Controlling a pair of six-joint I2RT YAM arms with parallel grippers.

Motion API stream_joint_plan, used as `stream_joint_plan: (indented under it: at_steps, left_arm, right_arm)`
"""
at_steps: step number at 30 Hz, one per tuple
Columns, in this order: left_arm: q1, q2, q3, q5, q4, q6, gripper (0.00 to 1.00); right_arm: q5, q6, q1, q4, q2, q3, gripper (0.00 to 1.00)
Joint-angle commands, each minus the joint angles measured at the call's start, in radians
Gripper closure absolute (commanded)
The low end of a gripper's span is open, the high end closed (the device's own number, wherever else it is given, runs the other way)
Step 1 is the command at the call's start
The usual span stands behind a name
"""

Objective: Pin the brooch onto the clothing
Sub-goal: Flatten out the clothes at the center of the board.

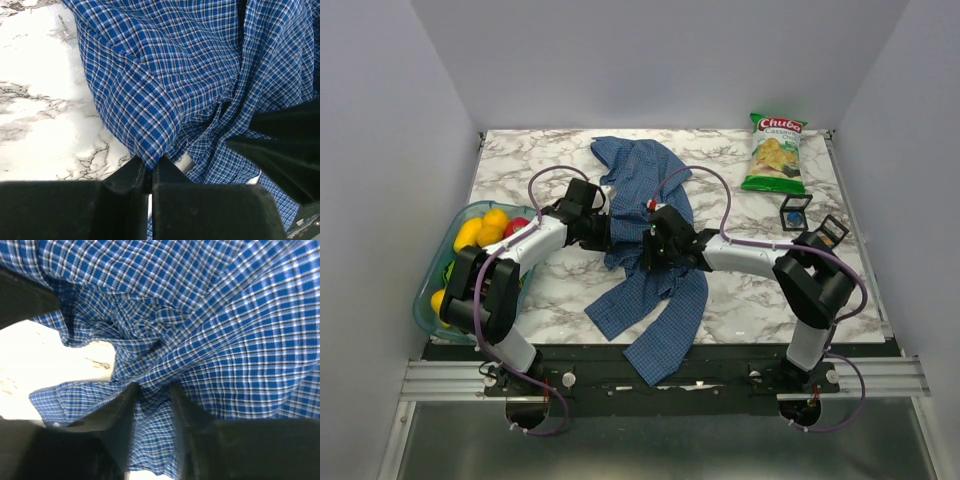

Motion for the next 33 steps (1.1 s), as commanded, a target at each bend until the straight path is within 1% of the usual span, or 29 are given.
stream_joint_plan:
  at_steps: [1,3,6,7,8,9,10,11,13,14,15,18,19,22,24,25,28,29,31,32,33]
  left_arm:
    - [0.001,-0.050,0.024,0.019,-0.014,0.017,1.00]
    - [0.008,-0.077,0.032,-0.023,-0.025,0.029,1.00]
    - [0.069,-0.120,0.024,-0.057,-0.026,0.037,1.00]
    - [0.092,-0.152,0.020,-0.054,-0.023,0.037,1.00]
    - [0.141,-0.168,0.018,-0.054,-0.022,0.034,1.00]
    - [0.163,-0.184,0.015,-0.060,-0.022,0.036,1.00]
    - [0.187,-0.213,0.012,-0.067,-0.023,0.039,1.00]
    - [0.221,-0.229,0.011,-0.075,-0.025,0.042,1.00]
    - [0.249,-0.267,0.004,-0.113,-0.031,0.055,1.00]
    - [0.260,-0.280,0.004,-0.130,-0.034,0.060,1.00]
    - [0.278,-0.290,0.003,-0.147,-0.037,0.066,1.00]
    - [0.298,-0.326,-0.005,-0.208,-0.048,0.086,1.00]
    - [0.304,-0.338,-0.008,-0.231,-0.052,0.092,1.00]
    - [0.332,-0.365,-0.012,-0.262,-0.051,0.095,1.00]
    - [0.344,-0.382,-0.017,-0.273,-0.046,0.092,1.00]
    - [0.346,-0.398,-0.019,-0.297,-0.034,0.092,1.00]
    - [0.346,-0.416,0.018,-0.287,-0.033,0.091,1.00]
    - [0.346,-0.418,0.032,-0.281,-0.036,0.092,1.00]
    - [0.346,-0.428,0.070,-0.236,-0.039,0.092,1.00]
    - [0.346,-0.435,0.082,-0.224,-0.039,0.092,1.00]
    - [0.346,-0.438,0.092,-0.196,-0.039,0.094,1.00]
  right_arm:
    - [-0.019,0.018,0.008,0.024,-0.002,0.021,0.99]
    - [0.016,0.018,0.006,0.012,-0.043,0.004,0.99]
    - [0.123,-0.025,0.006,-0.057,-0.158,-0.011,0.99]
    - [0.186,-0.037,0.005,-0.106,-0.189,-0.013,0.99]
    - [0.221,-0.068,0.000,-0.129,-0.262,-0.017,0.99]
    - [0.255,-0.079,-0.003,-0.152,-0.293,-0.021,0.99]
    - [0.322,-0.093,-0.012,-0.199,-0.331,-0.025,0.99]
    - [0.352,-0.114,-0.032,-0.221,-0.394,-0.037,0.99]
    - [0.431,-0.133,-0.061,-0.275,-0.463,-0.054,0.99]
    - [0.452,-0.149,-0.099,-0.290,-0.492,-0.063,0.99]
    - [0.469,-0.157,-0.119,-0.304,-0.558,-0.086,0.99]
    - [0.530,-0.176,-0.210,-0.332,-0.644,-0.138,0.99]
    - [0.583,-0.179,-0.227,-0.342,-0.693,-0.151,0.99]
    - [0.651,-0.189,-0.268,-0.361,-0.764,-0.175,0.99]
    - [0.662,-0.211,-0.280,-0.367,-0.787,-0.174,0.99]
    - [0.665,-0.215,-0.282,-0.379,-0.796,-0.148,0.99]
    - [0.674,-0.252,-0.288,-0.402,-0.802,-0.068,0.99]
    - [0.682,-0.278,-0.288,-0.402,-0.793,-0.004,0.99]
    - [0.693,-0.304,-0.290,-0.398,-0.780,0.059,0.99]
    - [0.693,-0.333,-0.290,-0.395,-0.770,0.135,0.99]
    - [0.691,-0.347,-0.291,-0.392,-0.748,0.168,0.99]
